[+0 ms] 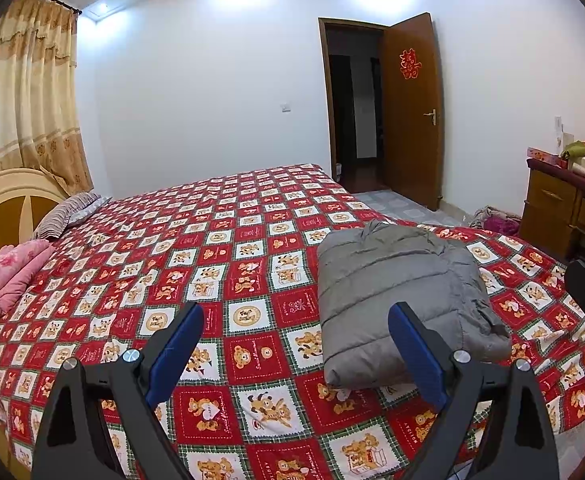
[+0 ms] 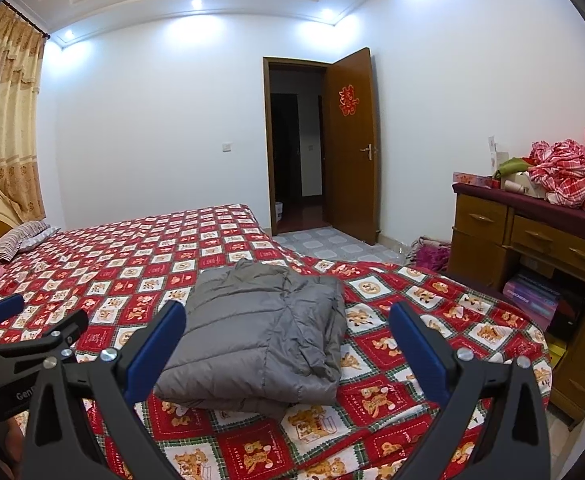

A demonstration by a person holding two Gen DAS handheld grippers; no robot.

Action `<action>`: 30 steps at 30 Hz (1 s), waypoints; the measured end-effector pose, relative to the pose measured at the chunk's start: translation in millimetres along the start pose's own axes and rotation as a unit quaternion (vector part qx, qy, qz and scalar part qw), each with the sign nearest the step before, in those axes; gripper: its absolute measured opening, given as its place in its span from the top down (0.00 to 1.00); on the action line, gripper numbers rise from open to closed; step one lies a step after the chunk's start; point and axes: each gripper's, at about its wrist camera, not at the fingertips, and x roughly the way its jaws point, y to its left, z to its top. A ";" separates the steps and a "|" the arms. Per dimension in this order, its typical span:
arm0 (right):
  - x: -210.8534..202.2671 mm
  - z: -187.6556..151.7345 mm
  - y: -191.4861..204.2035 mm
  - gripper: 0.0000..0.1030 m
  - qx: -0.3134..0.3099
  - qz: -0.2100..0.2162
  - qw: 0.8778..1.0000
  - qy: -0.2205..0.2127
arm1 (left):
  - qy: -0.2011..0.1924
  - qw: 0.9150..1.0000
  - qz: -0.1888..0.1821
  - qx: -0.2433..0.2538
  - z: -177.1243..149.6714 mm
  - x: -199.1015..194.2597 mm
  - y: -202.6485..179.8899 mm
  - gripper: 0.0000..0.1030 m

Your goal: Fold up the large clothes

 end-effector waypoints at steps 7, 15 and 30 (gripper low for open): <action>3.8 -0.3 -2.3 0.00 0.003 0.001 1.000 0.004 | 0.005 1.000 0.000 0.000 0.0 7.1 2.3 0.09; 16.1 -0.5 3.1 0.00 -0.001 -0.002 1.000 0.008 | 0.007 1.000 0.004 0.003 2.4 18.5 1.8 0.09; 33.7 0.5 2.8 0.00 0.009 -0.003 1.000 0.018 | 0.019 1.000 0.002 0.011 4.4 41.2 1.1 0.09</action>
